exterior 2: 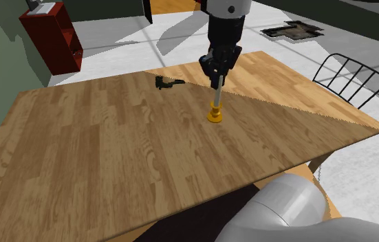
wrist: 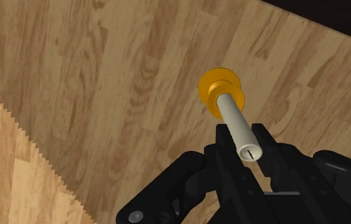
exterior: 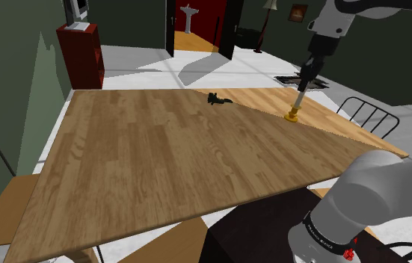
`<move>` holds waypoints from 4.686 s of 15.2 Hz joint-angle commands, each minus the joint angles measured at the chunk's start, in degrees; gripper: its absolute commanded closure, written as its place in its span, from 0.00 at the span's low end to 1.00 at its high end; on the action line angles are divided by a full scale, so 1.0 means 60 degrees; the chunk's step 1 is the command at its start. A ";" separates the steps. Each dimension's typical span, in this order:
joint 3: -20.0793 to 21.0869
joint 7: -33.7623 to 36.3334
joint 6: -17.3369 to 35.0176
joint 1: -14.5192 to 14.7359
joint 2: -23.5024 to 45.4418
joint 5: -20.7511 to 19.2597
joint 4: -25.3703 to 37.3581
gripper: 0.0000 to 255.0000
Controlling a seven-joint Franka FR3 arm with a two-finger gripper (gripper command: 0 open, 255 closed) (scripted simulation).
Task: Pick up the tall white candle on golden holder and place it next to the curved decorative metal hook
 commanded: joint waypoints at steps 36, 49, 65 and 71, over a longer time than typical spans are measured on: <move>-0.0745 -0.1144 0.1336 0.0084 1.2036 0.3738 1.0140 1.00; -0.0695 -0.1259 0.2979 0.0254 1.2077 0.3799 0.8514 1.00; -0.0646 -0.1330 0.3699 0.0280 1.2247 0.3884 0.7948 0.00; -0.0686 -0.1276 0.3141 0.0260 1.2105 0.3814 0.8377 0.00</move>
